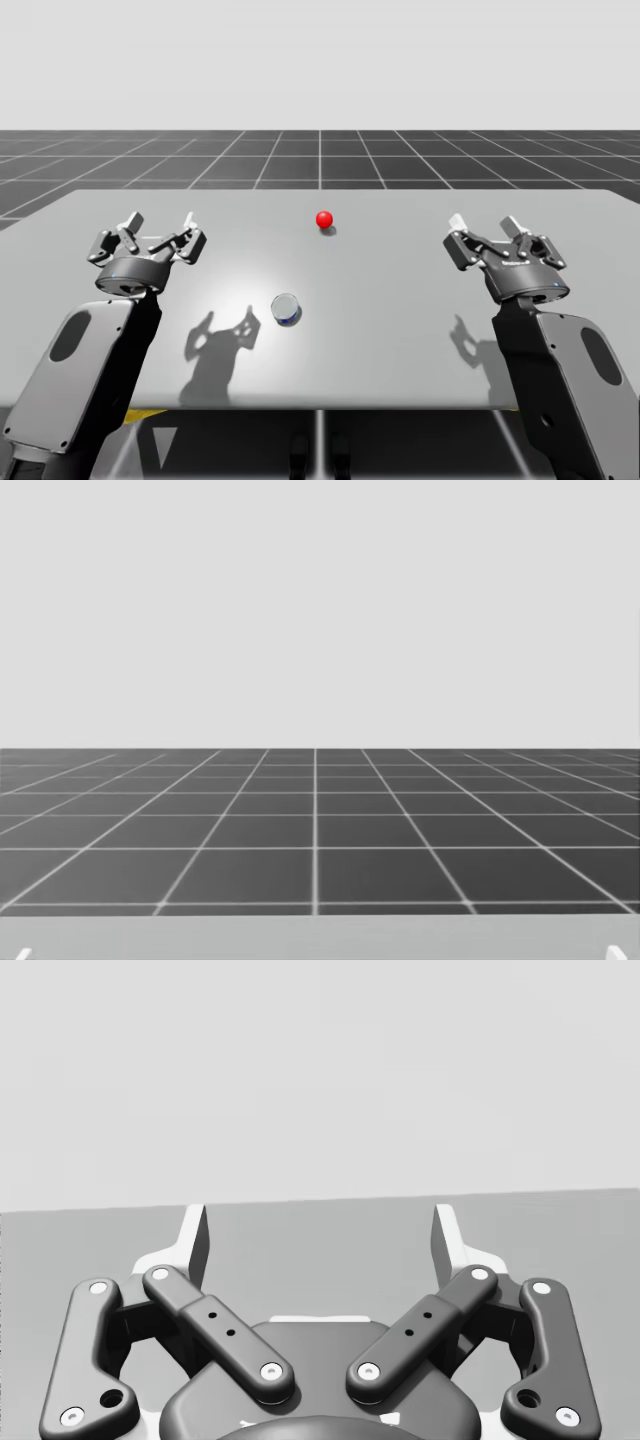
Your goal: Watch the red light. When it turns green, pick up the object.
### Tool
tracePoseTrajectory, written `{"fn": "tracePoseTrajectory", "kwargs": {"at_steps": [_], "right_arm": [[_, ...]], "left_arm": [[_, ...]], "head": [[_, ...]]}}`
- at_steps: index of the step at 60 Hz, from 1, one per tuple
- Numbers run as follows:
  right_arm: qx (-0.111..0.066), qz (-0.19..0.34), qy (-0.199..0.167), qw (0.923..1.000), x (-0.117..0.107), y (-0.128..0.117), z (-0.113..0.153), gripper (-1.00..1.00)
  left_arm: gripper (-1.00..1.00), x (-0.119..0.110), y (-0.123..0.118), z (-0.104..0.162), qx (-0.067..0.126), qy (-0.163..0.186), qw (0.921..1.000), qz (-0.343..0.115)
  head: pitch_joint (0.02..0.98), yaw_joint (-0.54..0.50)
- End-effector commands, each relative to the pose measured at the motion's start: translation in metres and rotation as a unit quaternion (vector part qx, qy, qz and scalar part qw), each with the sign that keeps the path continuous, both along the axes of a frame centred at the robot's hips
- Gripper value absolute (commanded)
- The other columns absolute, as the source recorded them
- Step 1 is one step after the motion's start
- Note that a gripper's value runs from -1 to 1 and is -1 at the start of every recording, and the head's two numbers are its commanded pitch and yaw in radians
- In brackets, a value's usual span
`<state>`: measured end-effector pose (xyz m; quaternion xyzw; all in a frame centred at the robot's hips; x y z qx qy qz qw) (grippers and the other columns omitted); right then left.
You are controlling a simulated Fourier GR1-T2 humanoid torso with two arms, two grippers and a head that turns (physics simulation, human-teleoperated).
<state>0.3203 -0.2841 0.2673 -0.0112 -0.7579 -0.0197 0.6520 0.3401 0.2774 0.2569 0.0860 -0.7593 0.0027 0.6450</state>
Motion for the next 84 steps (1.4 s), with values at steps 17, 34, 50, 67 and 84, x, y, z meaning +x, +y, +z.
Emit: {"fn": "tracePoseTrajectory", "kwargs": {"at_steps": [17, 34, 50, 67, 84], "right_arm": [[0.022, 0.003, 0.016, 0.9996, -0.0013, -0.0043, 0.0030, -1.00], [0.027, 0.003, 0.018, 0.9995, -0.0015, -0.0037, 0.0040, -1.00], [0.026, 0.001, 0.012, 0.9996, -0.0012, -0.0030, 0.0027, -1.00], [0.019, 0.003, 0.010, 0.9998, -0.0015, -0.0023, 0.0015, -1.00], [0.016, 0.005, 0.010, 0.9998, -0.0015, -0.0013, 0.0010, -1.00]], "left_arm": [[-1.00, 0.0051, 0.0025, -0.0059, 0.005, 0.009, 0.9999, 0.001], [-1.00, 0.0064, 0.0026, -0.0075, 0.012, 0.011, 0.9999, -0.002], [-1.00, 0.0065, 0.0024, -0.0073, 0.013, 0.012, 0.9998, -0.004], [-1.00, 0.0058, 0.0017, -0.0073, 0.014, 0.013, 0.9998, -0.005], [-1.00, 0.0055, 0.0013, -0.0073, 0.014, 0.013, 0.9998, -0.005]], "head": [[0.182, -0.01], [0.382, 0.01], [0.508, -0.01], [0.548, -0.02], [0.550, -0.02]]}}
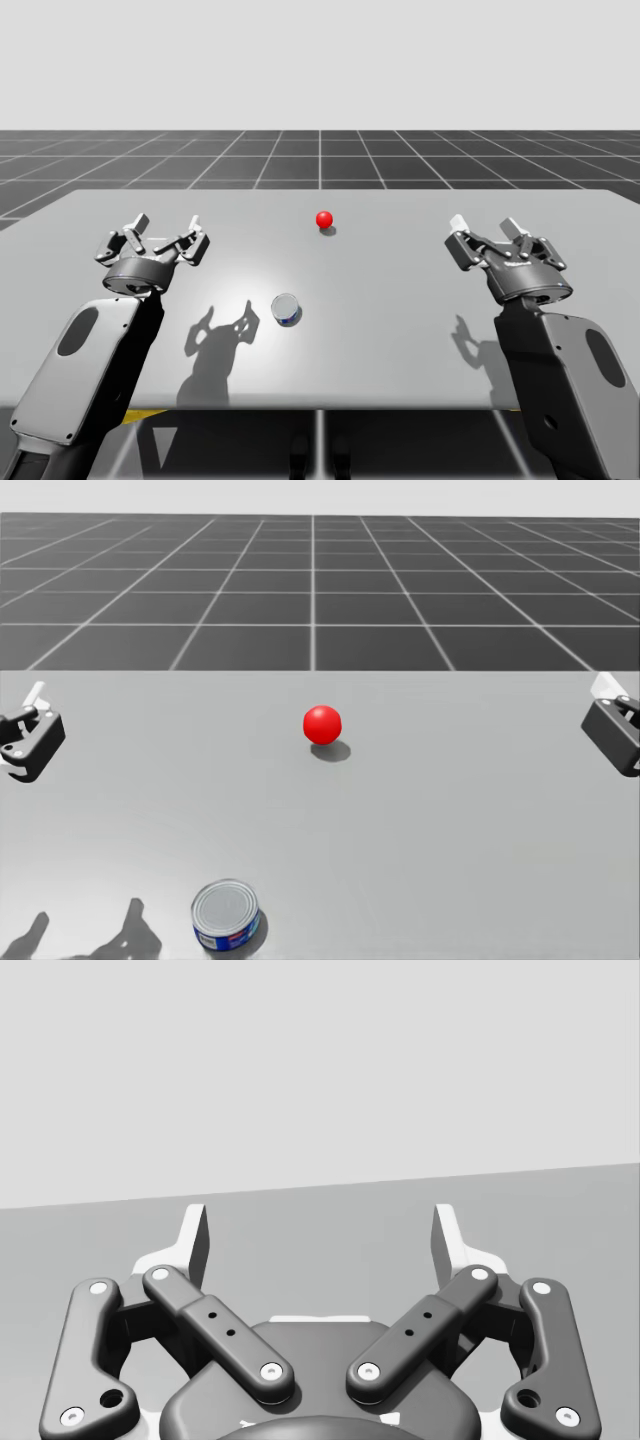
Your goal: Watch the red light. When it turns green, pick up the object.
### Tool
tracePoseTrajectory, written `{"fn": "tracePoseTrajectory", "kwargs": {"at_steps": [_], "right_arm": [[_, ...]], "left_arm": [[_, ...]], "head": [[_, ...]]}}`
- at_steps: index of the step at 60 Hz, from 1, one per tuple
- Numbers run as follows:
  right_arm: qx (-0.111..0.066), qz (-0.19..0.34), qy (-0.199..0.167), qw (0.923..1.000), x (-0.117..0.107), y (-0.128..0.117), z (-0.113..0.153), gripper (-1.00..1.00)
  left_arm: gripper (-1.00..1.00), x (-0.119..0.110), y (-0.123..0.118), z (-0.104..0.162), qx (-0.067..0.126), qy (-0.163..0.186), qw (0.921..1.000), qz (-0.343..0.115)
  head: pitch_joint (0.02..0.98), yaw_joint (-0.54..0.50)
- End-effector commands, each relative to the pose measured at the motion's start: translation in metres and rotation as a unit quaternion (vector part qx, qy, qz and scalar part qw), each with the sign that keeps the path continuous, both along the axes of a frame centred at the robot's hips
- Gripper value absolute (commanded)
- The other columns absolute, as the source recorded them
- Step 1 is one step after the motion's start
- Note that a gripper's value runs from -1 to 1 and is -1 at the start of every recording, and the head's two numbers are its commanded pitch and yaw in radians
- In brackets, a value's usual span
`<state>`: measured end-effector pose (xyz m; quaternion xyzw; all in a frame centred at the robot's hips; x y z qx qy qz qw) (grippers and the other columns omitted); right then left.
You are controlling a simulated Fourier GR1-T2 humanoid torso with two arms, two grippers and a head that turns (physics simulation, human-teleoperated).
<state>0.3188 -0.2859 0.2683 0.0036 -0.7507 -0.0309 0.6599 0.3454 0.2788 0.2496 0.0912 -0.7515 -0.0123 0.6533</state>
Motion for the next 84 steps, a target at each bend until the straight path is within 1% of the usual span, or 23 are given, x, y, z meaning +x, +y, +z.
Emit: {"fn": "tracePoseTrajectory", "kwargs": {"at_steps": [1, 28, 48, 65, 84], "right_arm": [[-0.002, 0.001, -0.001, 1.0000, 0.0001, 0.0005, 0.0001, -1.00], [-0.002, 0.001, -0.001, 1.0000, -0.0003, 0.0006, 0.0006, -1.00], [-0.007, -0.002, -0.002, 1.0000, 0.0001, 0.0010, 0.0004, -1.00], [-0.005, -0.002, -0.003, 1.0000, -0.0003, 0.0007, 0.0008, -1.00], [-0.008, -0.003, -0.003, 1.0000, -0.0002, 0.0006, 0.0005, -1.00]], "left_arm": [[-1.00, 0.0001, -0.0001, 0.0000, 0.000, 0.000, 1.0000, 0.000], [-1.00, 0.0001, -0.0001, 0.0000, 0.000, 0.000, 1.0000, 0.000], [-1.00, 0.0006, -0.0004, -0.0004, -0.001, 0.001, 1.0000, 0.000], [-1.00, 0.0006, -0.0004, 0.0001, -0.002, 0.001, 1.0000, 0.001], [-1.00, 0.0005, -0.0004, 0.0001, -0.002, 0.001, 1.0000, 0.001]], "head": [[0.551, -0.02], [0.555, -0.02], [0.555, -0.02], [0.560, -0.01], [0.561, -0.02]]}}
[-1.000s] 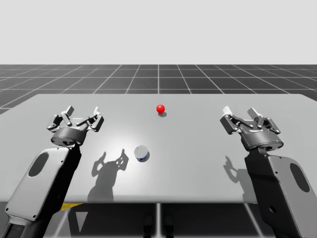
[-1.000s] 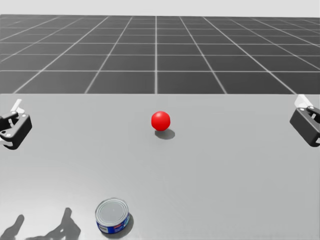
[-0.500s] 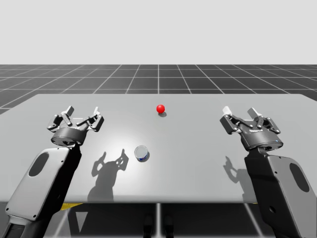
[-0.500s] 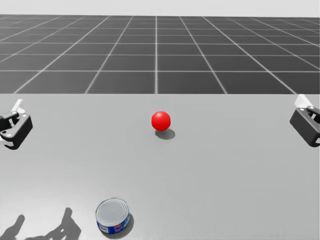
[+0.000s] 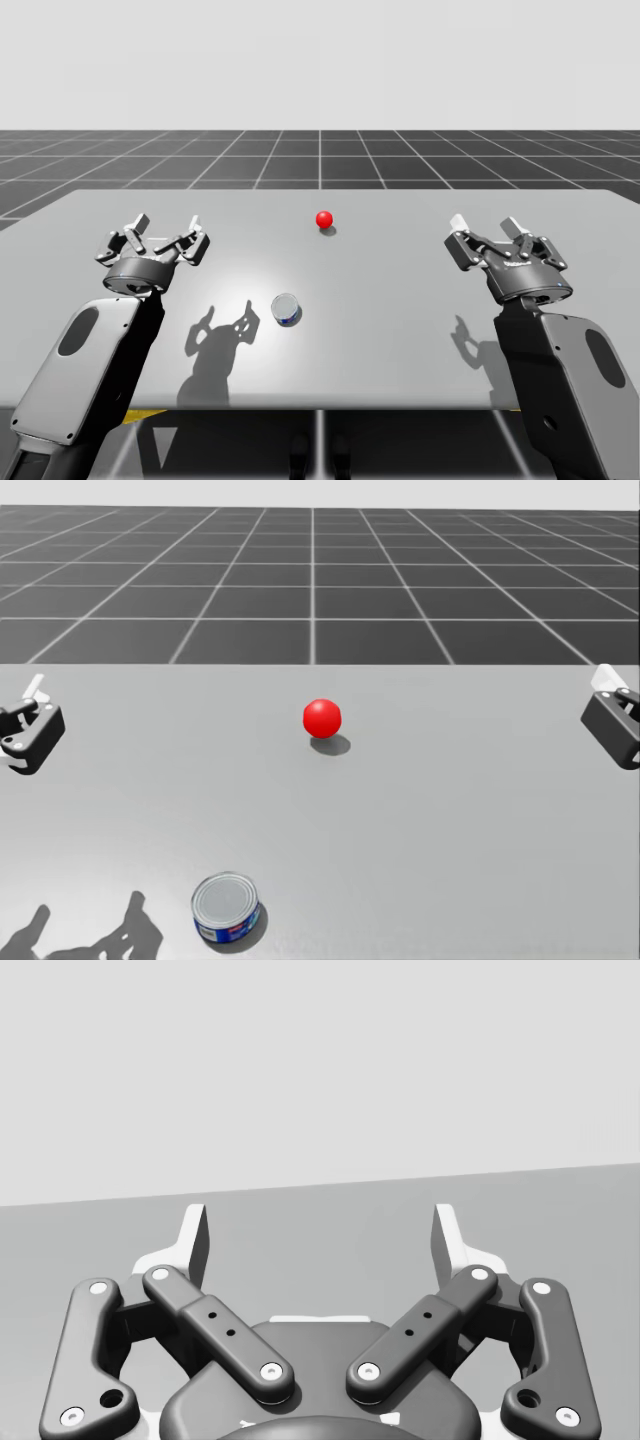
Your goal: Watch the red light. When it turns green, pick up the object.
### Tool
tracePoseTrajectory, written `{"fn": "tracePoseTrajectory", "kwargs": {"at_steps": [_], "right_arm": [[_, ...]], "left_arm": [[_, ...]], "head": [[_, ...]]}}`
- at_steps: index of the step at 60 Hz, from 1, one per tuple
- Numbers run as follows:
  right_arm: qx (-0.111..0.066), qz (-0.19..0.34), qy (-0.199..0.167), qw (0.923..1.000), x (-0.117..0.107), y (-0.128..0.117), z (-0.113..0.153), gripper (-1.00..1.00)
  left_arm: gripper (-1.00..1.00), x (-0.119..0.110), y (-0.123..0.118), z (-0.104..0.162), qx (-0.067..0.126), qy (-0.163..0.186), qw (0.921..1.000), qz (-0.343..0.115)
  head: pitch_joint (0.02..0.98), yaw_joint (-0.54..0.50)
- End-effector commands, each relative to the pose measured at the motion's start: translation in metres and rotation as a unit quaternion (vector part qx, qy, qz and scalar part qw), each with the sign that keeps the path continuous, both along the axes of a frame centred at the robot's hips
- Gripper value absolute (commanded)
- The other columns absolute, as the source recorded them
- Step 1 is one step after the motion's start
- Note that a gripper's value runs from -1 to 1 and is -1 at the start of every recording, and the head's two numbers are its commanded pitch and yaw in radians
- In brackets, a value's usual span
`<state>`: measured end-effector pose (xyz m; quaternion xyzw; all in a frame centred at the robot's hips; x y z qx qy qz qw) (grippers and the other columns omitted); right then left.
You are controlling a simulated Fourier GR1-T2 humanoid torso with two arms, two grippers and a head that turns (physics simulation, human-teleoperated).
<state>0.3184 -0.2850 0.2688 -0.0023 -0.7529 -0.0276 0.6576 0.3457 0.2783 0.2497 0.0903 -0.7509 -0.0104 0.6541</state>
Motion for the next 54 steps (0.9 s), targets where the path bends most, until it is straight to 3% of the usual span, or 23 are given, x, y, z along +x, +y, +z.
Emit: {"fn": "tracePoseTrajectory", "kwargs": {"at_steps": [1, 54], "right_arm": [[-0.001, -0.001, 0.000, 1.0000, 0.0001, -0.0003, 0.0000, -1.00], [-0.007, -0.001, -0.001, 1.0000, 0.0006, 0.0001, -0.0004, -1.00]], "left_arm": [[-1.00, 0.0002, 0.0001, 0.0000, 0.000, 0.000, 1.0000, 0.000], [-1.00, 0.0002, 0.0003, 0.0001, 0.001, 0.001, 1.0000, 0.000]], "head": [[0.561, -0.02], [0.569, -0.02]]}}
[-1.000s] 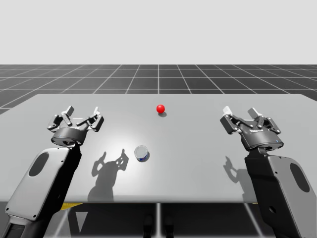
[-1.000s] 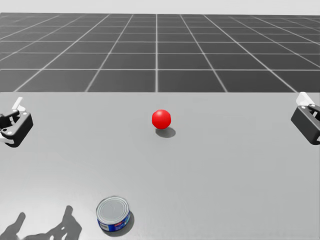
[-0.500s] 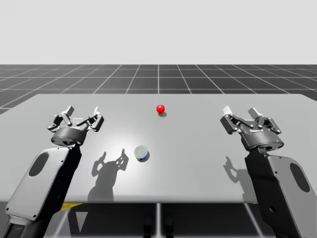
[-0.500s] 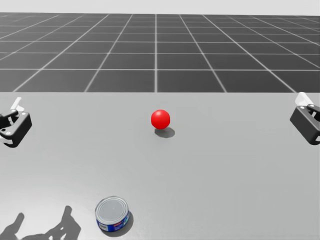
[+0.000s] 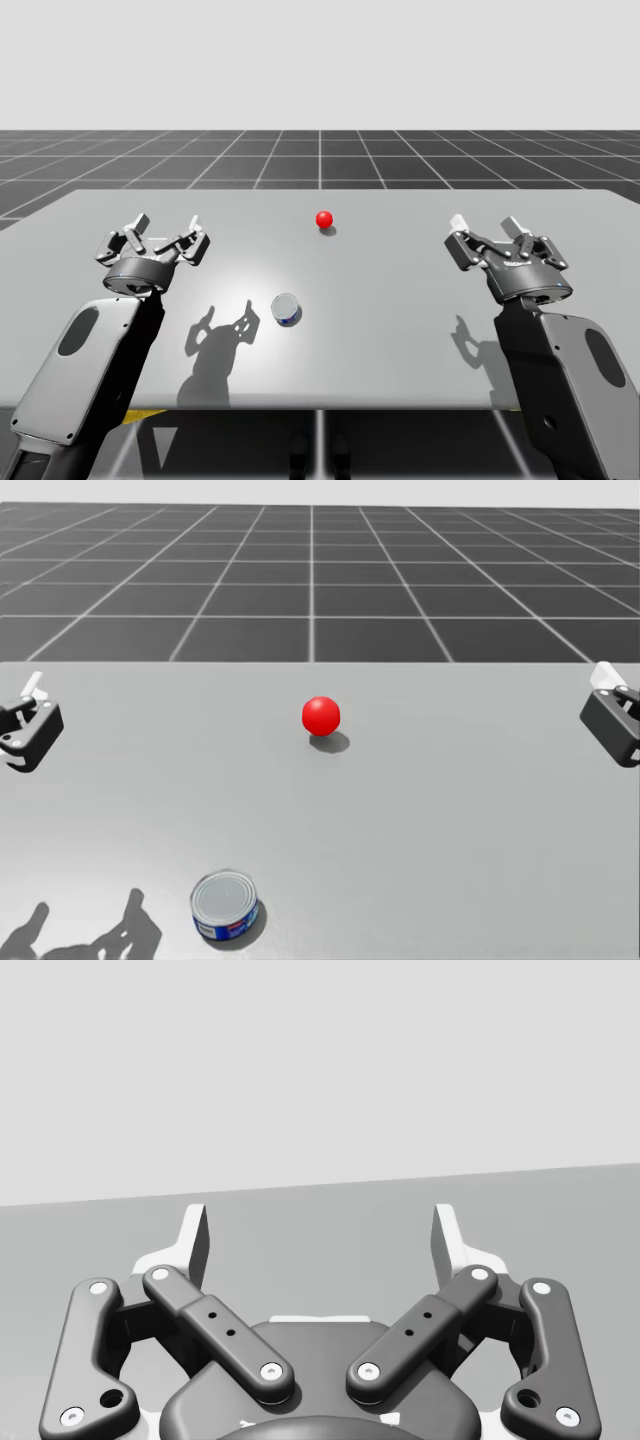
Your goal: Watch the red light. When it turns green, pick up the object.
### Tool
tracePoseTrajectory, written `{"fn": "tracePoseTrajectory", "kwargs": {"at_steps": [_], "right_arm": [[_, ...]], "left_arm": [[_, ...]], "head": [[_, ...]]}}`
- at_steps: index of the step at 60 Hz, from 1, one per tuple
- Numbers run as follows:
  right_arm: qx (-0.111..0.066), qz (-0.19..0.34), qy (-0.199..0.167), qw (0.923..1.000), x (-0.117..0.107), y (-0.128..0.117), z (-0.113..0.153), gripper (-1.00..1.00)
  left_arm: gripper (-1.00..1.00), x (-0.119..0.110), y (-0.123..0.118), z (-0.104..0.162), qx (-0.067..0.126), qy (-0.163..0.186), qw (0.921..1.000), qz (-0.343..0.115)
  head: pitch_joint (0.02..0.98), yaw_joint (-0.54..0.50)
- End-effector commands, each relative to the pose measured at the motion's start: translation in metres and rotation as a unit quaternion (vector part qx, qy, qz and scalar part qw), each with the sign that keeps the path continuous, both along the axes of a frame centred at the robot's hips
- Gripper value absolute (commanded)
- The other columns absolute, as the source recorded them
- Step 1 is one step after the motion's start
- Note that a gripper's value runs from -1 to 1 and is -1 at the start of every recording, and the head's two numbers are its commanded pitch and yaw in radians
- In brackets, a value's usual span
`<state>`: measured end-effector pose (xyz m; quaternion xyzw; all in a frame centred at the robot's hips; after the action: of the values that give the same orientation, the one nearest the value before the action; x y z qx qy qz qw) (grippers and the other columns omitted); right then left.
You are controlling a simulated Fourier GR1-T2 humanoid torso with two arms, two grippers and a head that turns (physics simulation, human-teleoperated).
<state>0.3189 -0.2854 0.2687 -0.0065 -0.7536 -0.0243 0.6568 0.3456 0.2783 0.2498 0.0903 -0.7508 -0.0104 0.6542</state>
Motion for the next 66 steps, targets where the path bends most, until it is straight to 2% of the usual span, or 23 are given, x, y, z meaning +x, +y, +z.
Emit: {"fn": "tracePoseTrajectory", "kwargs": {"at_steps": [1, 44, 66], "right_arm": [[-0.003, 0.000, 0.000, 1.0000, 0.0002, 0.0005, -0.0002, -1.00], [-0.004, 0.000, -0.003, 1.0000, -0.0010, 0.0008, 0.0005, -1.00], [-0.009, 0.006, 0.003, 0.9999, 0.0002, 0.0032, -0.0020, -1.00]], "left_arm": [[-1.00, 0.0002, 0.0004, 0.0001, 0.001, 0.001, 1.0000, 0.000], [-1.00, 0.0002, 0.0007, 0.0000, 0.001, 0.001, 1.0000, 0.001], [-1.00, 0.0028, -0.0017, -0.0029, 0.007, 0.013, 0.9999, -0.007]], "head": [[0.571, -0.02], [0.591, -0.01], [0.780, 0.09]]}}
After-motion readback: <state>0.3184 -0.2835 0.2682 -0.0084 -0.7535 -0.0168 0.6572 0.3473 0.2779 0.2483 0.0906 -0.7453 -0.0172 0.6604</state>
